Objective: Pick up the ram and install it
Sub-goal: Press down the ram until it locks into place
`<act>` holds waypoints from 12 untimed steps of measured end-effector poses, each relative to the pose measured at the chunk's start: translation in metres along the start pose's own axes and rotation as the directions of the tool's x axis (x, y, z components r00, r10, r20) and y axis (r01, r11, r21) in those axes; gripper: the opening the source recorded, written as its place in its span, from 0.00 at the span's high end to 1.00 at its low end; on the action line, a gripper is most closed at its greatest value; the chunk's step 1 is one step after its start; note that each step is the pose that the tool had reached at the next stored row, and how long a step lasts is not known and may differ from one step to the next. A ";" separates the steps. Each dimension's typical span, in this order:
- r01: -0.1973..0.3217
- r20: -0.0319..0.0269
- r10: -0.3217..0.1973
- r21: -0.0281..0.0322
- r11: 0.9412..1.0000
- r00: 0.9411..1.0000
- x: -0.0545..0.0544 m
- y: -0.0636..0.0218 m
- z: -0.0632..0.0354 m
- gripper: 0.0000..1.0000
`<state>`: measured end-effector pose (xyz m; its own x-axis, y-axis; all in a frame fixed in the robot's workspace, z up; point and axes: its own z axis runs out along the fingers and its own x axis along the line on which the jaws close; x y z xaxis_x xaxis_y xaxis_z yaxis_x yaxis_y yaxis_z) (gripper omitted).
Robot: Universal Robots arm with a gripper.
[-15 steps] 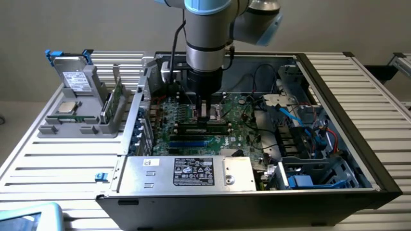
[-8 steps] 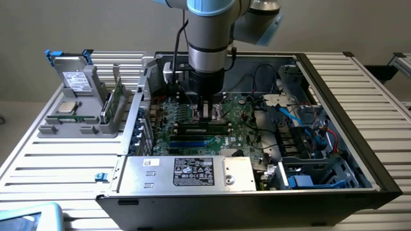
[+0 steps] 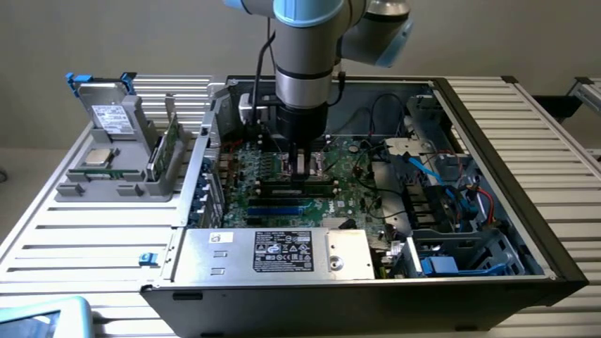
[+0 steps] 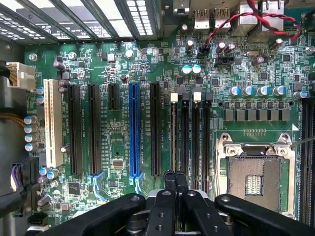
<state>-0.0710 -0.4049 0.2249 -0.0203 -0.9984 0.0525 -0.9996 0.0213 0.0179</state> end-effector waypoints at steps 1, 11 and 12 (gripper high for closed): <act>0.000 -0.001 0.000 0.000 1.000 1.000 0.000 0.0000 0.0004 0.89; 0.000 0.000 0.000 -0.001 1.000 1.000 0.001 -0.0024 -0.0227 0.89; 0.000 0.000 0.000 -0.001 1.000 1.000 0.001 -0.0044 -0.0229 0.89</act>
<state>-0.0661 -0.4047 0.2477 -0.0202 -0.9984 0.0527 -0.9996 0.0212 0.0190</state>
